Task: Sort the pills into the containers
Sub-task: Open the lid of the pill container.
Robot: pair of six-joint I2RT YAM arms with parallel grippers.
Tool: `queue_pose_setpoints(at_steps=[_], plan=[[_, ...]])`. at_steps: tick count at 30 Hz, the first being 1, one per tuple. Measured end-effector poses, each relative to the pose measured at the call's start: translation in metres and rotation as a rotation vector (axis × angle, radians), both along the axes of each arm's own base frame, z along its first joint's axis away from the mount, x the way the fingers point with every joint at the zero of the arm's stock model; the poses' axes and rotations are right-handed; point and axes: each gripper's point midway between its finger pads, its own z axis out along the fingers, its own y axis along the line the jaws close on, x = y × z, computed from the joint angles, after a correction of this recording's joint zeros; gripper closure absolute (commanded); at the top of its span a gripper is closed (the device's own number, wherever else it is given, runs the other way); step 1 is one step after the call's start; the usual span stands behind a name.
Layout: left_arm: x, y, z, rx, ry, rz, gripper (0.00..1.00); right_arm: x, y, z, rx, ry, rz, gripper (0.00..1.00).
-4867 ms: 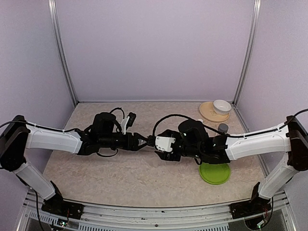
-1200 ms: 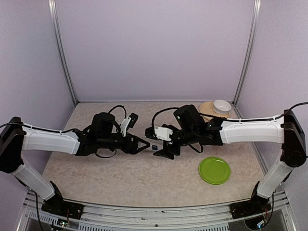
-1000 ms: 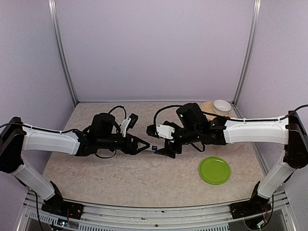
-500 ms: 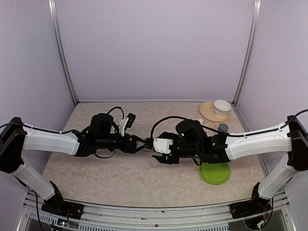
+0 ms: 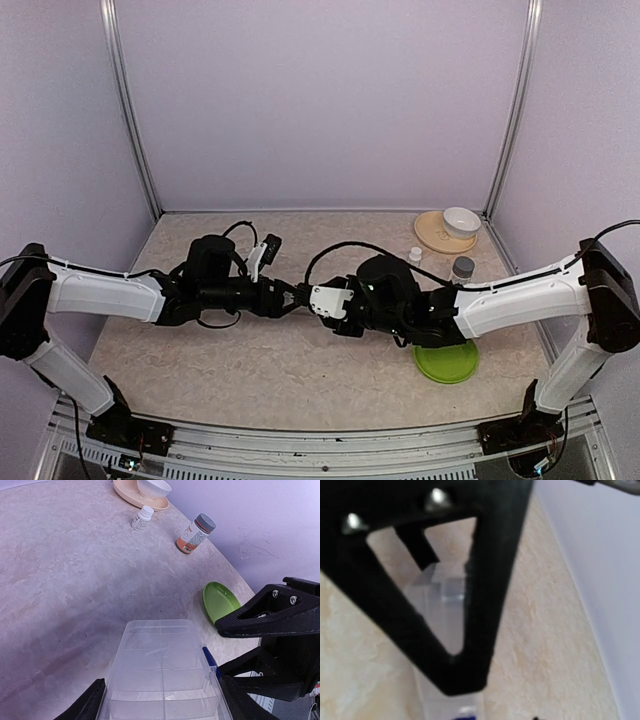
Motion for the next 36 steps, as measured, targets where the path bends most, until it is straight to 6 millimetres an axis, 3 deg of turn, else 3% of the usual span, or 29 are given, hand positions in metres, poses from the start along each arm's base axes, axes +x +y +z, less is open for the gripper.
queue_pose_setpoints(at_steps=[15,22,31,36], plan=[[-0.0017,-0.0013,0.0016,-0.008,0.000,-0.014,0.32,0.0036,-0.0079,-0.0039,-0.034,-0.045,-0.028,0.75],[-0.0019,-0.0019,0.0027,-0.013,-0.002,-0.018,0.31,0.0014,-0.0072,-0.0060,-0.047,-0.045,-0.012,0.91],[-0.0022,-0.0018,0.0023,-0.010,-0.004,-0.020,0.31,-0.0019,-0.0066,-0.0085,-0.062,-0.026,0.005,1.00],[-0.0023,-0.0019,0.0021,-0.010,-0.004,-0.020,0.22,-0.0034,-0.0065,-0.0090,-0.061,-0.014,0.010,1.00]])
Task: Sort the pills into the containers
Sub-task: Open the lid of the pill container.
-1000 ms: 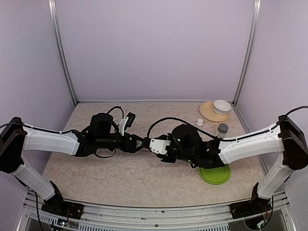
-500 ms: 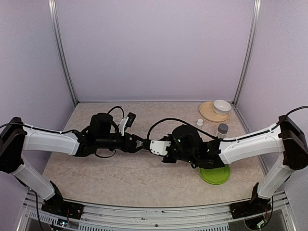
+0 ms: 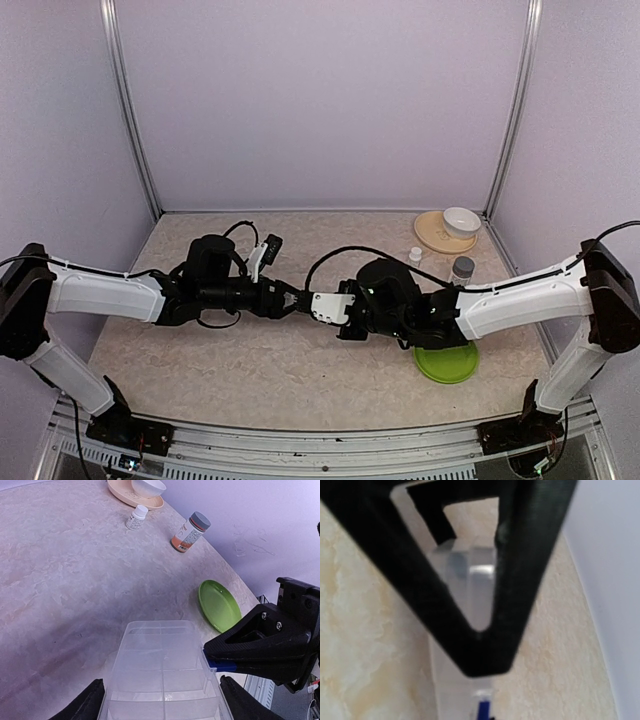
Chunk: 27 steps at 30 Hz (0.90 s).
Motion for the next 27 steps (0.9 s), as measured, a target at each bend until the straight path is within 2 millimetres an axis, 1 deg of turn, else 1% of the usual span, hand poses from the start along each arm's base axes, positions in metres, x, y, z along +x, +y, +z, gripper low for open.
queue_pose_setpoints(at_steps=[2,4,7,9,10,14,17,22,27], plan=[[0.000,0.000,0.000,0.000,-0.002,0.000,0.19,0.000,0.000,0.000,-0.004,0.007,0.004,1.00],[0.000,0.000,0.000,0.001,-0.002,0.000,0.12,0.001,-0.001,-0.002,-0.011,0.018,0.000,1.00],[-0.001,0.001,-0.003,0.004,0.000,0.001,0.08,0.004,-0.003,-0.002,-0.015,0.032,-0.007,1.00],[-0.001,0.002,-0.005,0.008,0.003,0.004,0.02,0.008,-0.006,-0.002,-0.017,0.041,-0.015,1.00],[-0.002,0.003,-0.007,0.011,0.004,0.005,0.01,0.010,-0.007,-0.002,-0.018,0.045,-0.020,1.00],[-0.002,0.006,-0.013,0.023,0.012,0.016,0.01,0.015,-0.012,-0.005,-0.024,0.061,-0.036,1.00],[-0.002,0.010,-0.018,0.032,0.017,0.026,0.01,0.015,-0.013,-0.008,-0.026,0.081,-0.035,1.00],[-0.001,0.012,-0.019,0.025,0.019,0.033,0.01,0.010,-0.011,-0.006,-0.011,0.102,-0.010,1.00],[-0.001,0.012,-0.014,-0.018,0.032,0.022,0.08,0.007,-0.009,-0.002,0.005,0.111,0.002,1.00]])
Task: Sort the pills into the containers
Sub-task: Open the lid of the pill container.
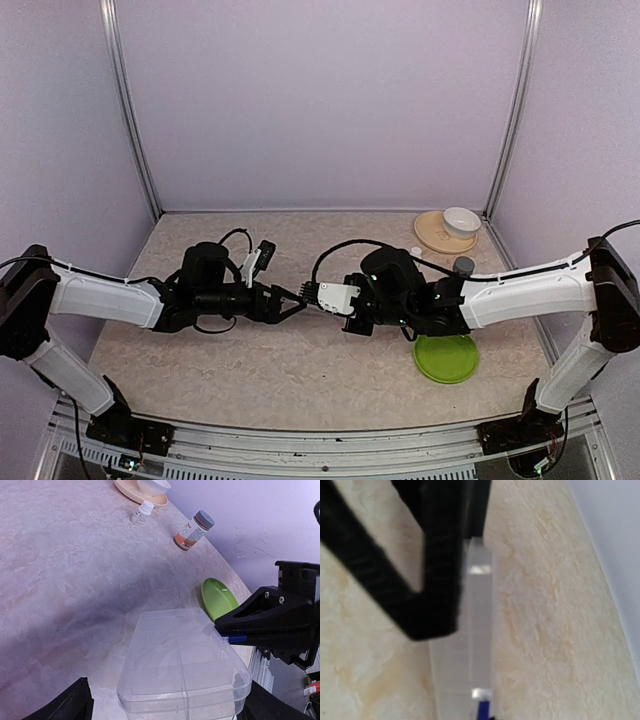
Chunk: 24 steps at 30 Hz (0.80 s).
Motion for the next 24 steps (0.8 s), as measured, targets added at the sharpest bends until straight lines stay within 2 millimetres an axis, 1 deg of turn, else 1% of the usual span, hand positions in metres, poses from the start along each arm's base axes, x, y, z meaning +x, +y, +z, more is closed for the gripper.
queue_pose_setpoints(at_steps=[5,10,12,19,24], plan=[[-0.0009,-0.0033,0.0077,-0.045,0.006,-0.021,0.21,-0.0005,0.0004,0.0003,0.004,0.004,0.001,1.00],[-0.0034,-0.0066,0.0085,-0.065,0.019,-0.042,0.33,0.0001,-0.0001,0.0004,0.003,0.002,-0.003,1.00],[-0.0040,-0.0071,0.0077,-0.065,0.021,-0.047,0.36,0.0005,-0.0005,0.0003,0.002,0.002,-0.006,1.00],[-0.0055,-0.0075,0.0069,-0.059,0.008,-0.063,0.38,0.0010,-0.0017,-0.0002,-0.006,0.030,-0.004,1.00],[-0.0058,-0.0075,0.0085,-0.048,-0.027,-0.078,0.38,-0.0002,-0.0019,0.0020,-0.010,0.110,0.029,1.00]])
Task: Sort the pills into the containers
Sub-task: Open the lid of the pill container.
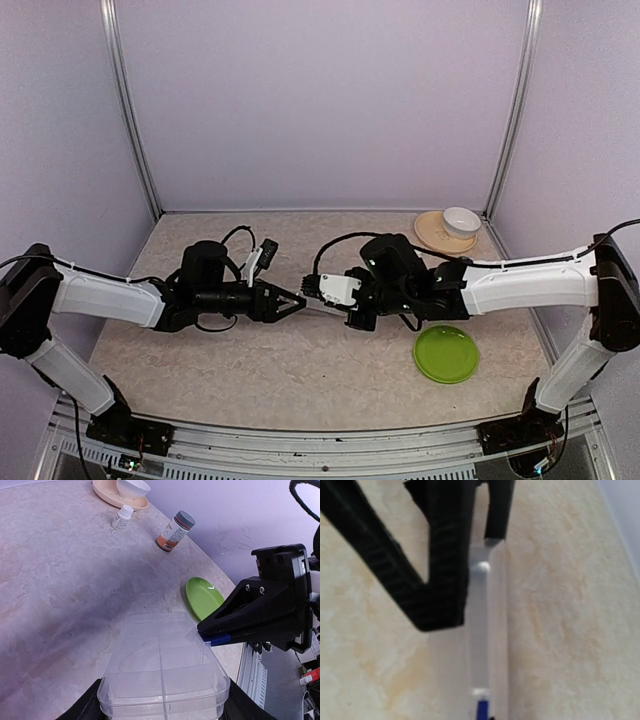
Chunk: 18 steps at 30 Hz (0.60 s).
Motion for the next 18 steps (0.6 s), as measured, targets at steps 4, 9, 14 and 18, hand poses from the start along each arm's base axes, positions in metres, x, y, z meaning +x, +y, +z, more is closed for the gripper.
queue_pose_setpoints(at_steps=[4,9,14,18], plan=[[-0.0019,-0.0008,0.0015,0.015,-0.036,-0.018,0.38,-0.0027,-0.0009,0.0026,0.001,0.077,0.031,1.00],[-0.0036,-0.0005,0.0022,0.036,-0.070,-0.033,0.37,-0.0059,0.0003,0.0036,-0.008,0.148,0.061,1.00],[-0.0057,-0.0004,-0.0001,0.060,-0.094,-0.044,0.31,-0.0075,0.0003,0.0012,-0.029,0.199,0.077,1.00],[-0.0072,0.0001,-0.0019,0.079,-0.112,-0.049,0.20,-0.0079,0.0009,0.0007,-0.045,0.223,0.083,1.00]])
